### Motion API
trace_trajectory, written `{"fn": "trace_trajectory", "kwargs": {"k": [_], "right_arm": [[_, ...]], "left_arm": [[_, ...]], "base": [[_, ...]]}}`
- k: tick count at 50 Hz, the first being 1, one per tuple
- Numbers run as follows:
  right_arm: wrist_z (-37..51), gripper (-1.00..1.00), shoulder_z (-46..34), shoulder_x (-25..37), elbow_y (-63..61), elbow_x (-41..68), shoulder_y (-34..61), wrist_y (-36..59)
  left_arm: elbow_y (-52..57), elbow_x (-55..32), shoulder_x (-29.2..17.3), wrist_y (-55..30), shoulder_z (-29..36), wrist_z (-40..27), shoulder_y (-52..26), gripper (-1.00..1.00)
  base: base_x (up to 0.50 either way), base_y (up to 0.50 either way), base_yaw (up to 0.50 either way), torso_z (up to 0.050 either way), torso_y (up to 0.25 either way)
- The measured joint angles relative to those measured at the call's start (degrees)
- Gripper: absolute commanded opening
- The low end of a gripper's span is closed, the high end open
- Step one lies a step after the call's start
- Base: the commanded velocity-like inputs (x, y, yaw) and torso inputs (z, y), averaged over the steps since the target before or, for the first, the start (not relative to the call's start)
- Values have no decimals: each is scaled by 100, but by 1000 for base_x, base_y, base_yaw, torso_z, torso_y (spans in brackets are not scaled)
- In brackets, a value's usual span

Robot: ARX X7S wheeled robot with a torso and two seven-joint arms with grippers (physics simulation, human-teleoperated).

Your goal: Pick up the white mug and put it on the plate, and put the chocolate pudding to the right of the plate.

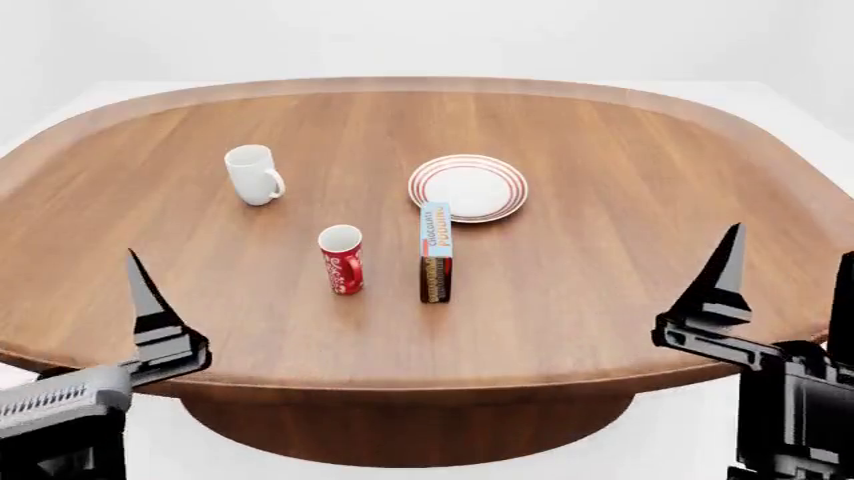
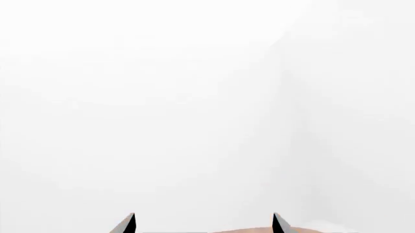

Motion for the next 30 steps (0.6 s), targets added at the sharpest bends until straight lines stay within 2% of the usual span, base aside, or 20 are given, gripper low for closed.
{"fn": "trace_trajectory", "kwargs": {"k": [7, 17, 30], "right_arm": [[29, 100, 258, 116, -473, 130, -10, -222], [17, 100, 447, 228, -890, 211, -48, -496], [43, 100, 492, 322, -1215, 148, -87, -632]], "left_arm": [[421, -123, -80, 163, -451, -190, 111, 100], [806, -334, -164, 297, -971, -390, 251, 100], [1120, -374, -199, 497, -1238, -545, 384, 100]], "base": [[79, 0, 0, 0, 0], [491, -13, 0, 0, 0], [500, -16, 0, 0, 0]]}}
